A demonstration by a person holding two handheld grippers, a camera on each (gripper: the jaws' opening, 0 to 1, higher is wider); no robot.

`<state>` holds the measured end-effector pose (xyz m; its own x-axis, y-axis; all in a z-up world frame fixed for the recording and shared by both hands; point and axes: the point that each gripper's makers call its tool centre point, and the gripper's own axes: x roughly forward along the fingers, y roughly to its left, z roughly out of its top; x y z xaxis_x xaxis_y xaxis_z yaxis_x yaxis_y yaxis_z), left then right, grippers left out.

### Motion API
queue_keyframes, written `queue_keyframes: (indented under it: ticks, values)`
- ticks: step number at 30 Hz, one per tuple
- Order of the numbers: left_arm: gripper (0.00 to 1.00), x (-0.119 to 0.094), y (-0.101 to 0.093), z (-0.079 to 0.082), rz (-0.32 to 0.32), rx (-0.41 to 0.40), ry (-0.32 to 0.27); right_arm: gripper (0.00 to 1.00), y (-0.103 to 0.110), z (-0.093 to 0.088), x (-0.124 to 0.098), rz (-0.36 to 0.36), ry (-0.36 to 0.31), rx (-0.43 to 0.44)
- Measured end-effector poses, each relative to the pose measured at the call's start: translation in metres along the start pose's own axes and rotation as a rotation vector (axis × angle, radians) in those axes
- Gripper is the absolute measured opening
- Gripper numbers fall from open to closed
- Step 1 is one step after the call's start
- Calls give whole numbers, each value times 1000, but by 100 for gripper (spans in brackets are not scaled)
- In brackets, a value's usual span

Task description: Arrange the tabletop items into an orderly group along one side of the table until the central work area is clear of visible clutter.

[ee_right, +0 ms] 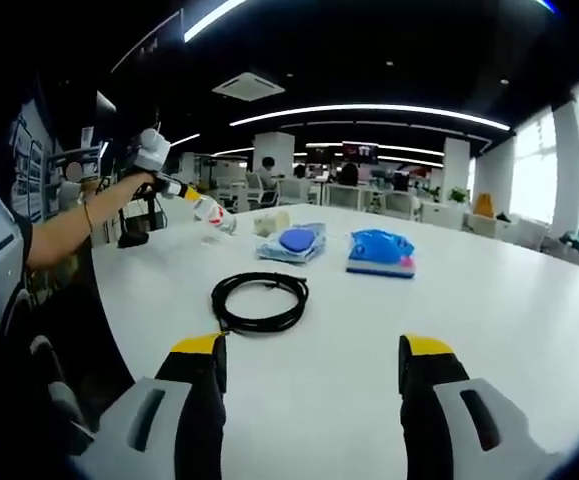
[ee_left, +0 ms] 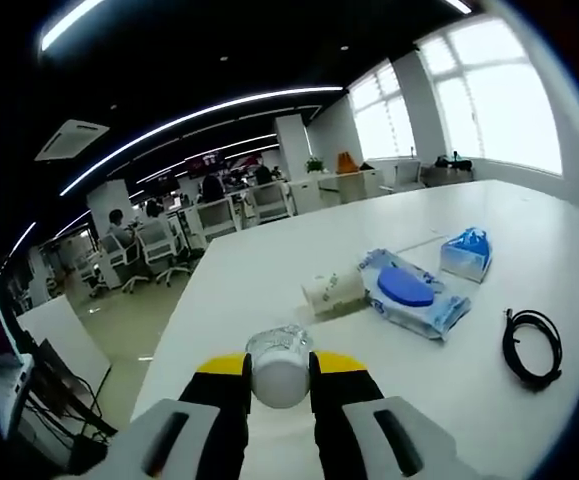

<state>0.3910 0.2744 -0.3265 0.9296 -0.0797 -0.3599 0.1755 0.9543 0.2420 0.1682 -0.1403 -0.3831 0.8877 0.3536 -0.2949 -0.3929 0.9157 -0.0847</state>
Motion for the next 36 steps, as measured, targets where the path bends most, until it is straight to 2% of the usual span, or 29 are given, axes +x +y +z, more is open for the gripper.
queue_keyframes:
  ticks: [14, 36]
  values:
    - [21, 4, 0, 10, -5, 24, 31, 67, -6, 3, -3, -21, -14, 4]
    - [21, -3, -4, 13, -26, 109, 114, 65, -8, 1, -2, -24, -15, 11]
